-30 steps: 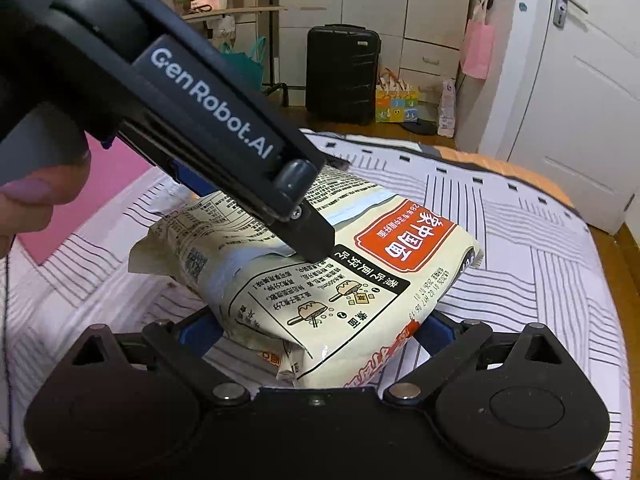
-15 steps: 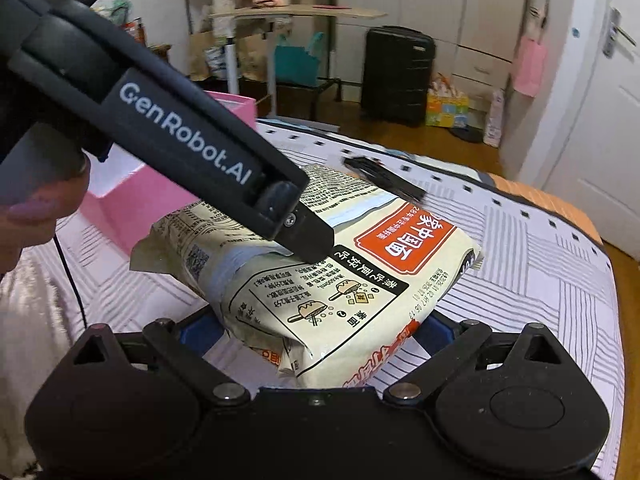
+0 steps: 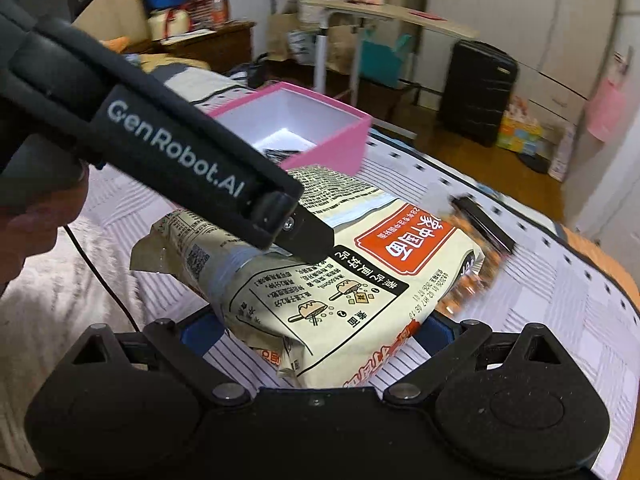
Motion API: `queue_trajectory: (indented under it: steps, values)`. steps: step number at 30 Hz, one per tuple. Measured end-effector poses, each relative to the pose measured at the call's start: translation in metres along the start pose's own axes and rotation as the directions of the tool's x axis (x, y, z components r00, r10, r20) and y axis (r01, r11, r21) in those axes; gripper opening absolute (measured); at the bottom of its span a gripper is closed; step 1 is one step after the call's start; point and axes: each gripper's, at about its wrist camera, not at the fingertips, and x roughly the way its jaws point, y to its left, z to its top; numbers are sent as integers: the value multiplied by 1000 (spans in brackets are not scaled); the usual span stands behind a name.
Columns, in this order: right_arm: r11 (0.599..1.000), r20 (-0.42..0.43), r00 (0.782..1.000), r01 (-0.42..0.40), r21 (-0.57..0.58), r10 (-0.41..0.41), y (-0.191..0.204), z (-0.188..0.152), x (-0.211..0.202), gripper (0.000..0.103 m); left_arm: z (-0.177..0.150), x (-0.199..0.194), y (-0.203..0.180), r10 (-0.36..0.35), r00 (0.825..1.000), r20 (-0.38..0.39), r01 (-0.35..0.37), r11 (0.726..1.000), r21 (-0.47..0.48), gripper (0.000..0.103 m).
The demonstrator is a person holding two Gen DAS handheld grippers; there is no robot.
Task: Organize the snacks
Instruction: 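Carry the white red-labelled noodle pack into the pink box, open left gripper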
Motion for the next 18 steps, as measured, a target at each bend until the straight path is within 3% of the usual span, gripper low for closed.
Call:
queue_trajectory:
  steps: [9,14,18]
  values:
    - [990,32,994,-101,-96,104,36,54,35,100,-3,-50,60,126,987,101,-115,988,-103,65]
    - [978,64,984,-158,-136,167,43,86,84,100,7,-55,100,217,965,149,-195,970,-147,65]
    - [972,95,981,-151,-180,170,48,104,127,100,21,-38,137,282,940,193,-248,952,-182,65]
